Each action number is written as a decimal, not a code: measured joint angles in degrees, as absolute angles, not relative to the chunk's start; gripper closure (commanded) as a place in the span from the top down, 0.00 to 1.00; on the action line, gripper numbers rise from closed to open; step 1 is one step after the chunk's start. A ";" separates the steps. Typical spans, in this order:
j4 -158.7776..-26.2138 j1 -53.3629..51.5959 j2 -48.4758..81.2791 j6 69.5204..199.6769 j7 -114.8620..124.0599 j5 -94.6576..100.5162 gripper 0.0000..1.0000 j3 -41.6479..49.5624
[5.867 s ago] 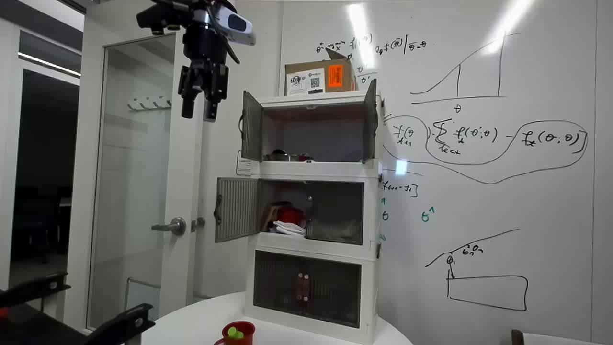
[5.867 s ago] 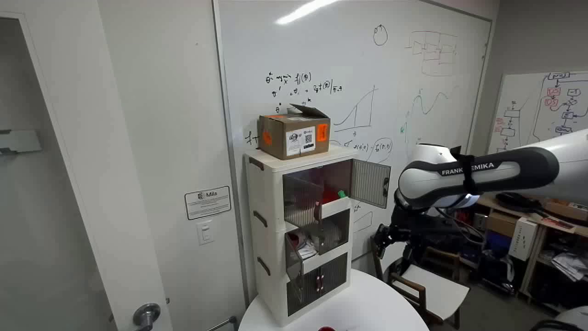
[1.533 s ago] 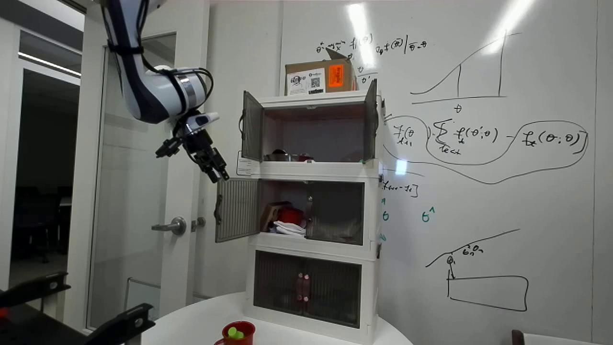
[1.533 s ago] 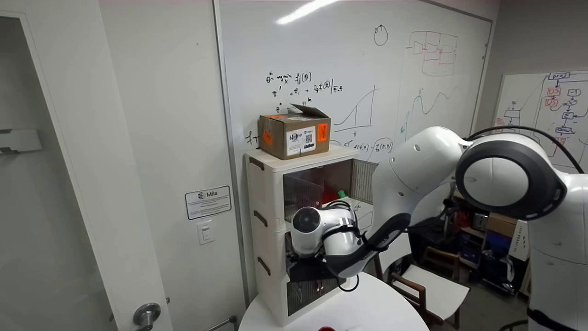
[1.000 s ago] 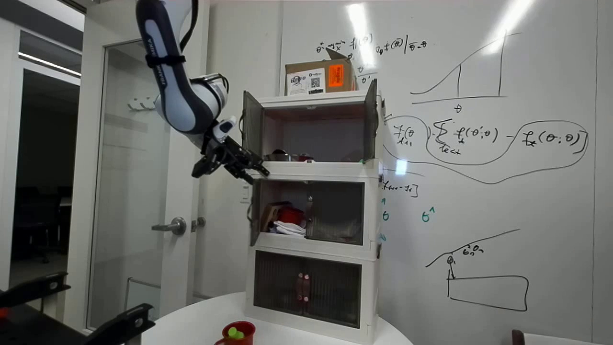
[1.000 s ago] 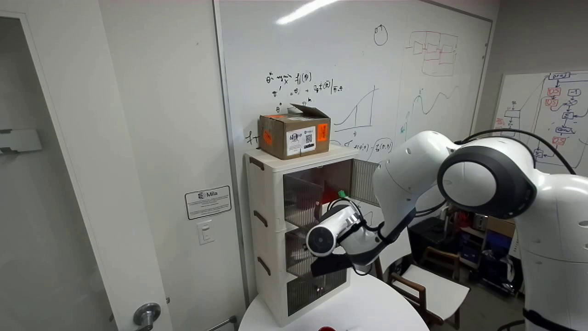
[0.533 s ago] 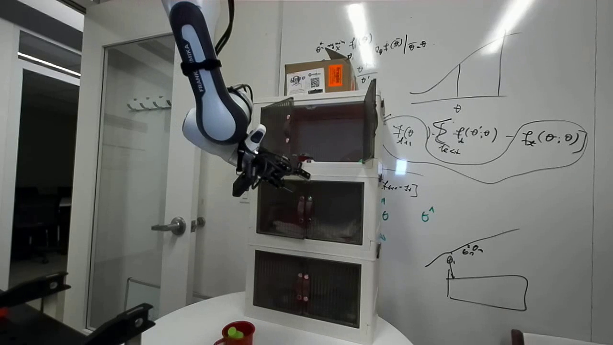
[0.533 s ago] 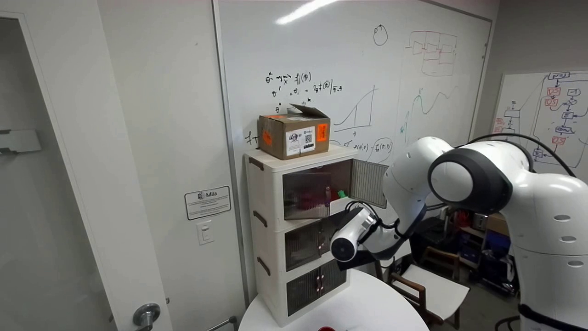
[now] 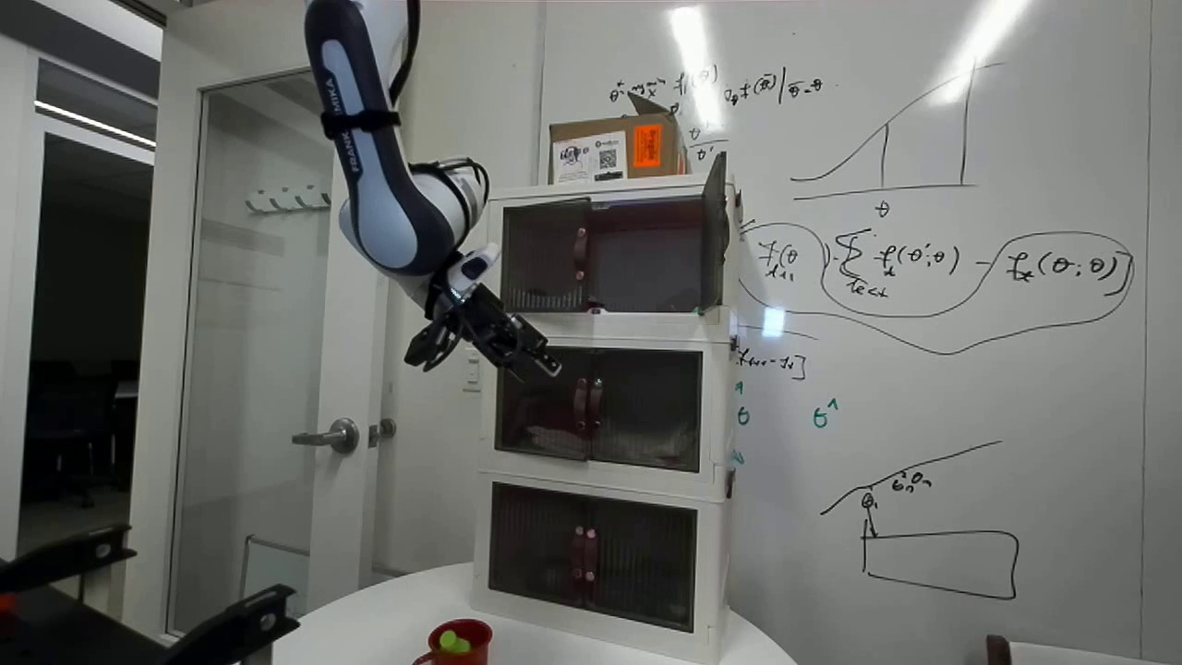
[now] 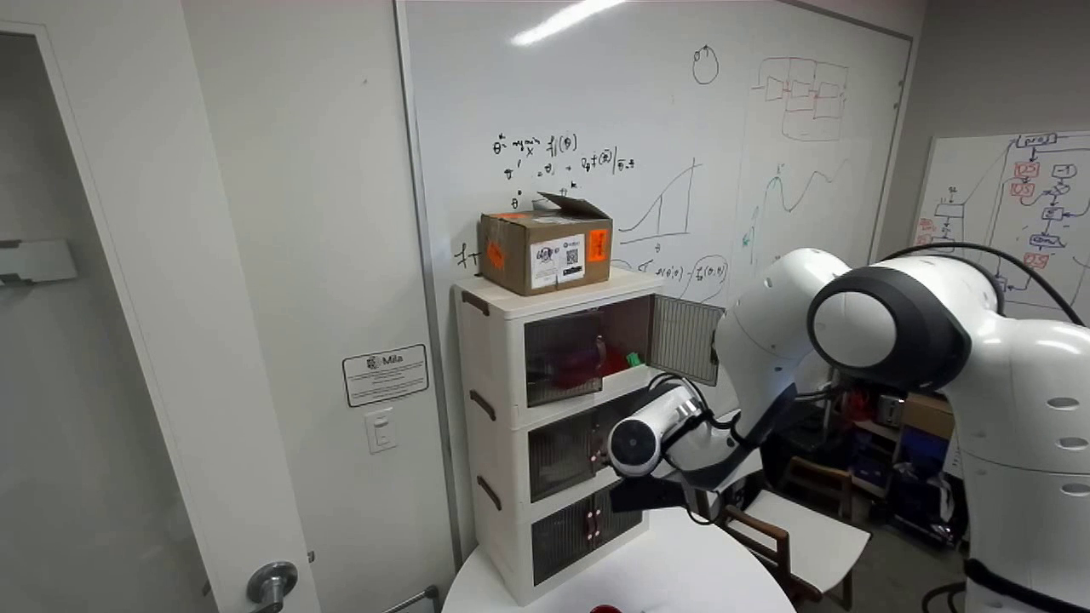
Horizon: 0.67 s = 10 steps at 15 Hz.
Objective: Close the middle left cabinet door
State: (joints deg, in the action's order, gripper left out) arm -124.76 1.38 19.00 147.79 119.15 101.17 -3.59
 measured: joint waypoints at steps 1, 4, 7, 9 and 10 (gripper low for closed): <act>-125.44 1.96 18.22 151.05 117.73 98.57 1.00 -3.60; -127.93 4.78 16.04 161.69 110.09 90.23 1.00 -3.46; -130.28 7.51 15.88 169.83 97.63 78.51 1.00 -2.80; -130.51 9.02 16.88 171.53 90.03 71.42 1.00 -3.45; -130.23 9.64 17.43 171.60 87.07 68.31 1.00 -4.12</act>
State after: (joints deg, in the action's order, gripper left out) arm -130.23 9.64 17.43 171.60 87.07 68.31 -4.12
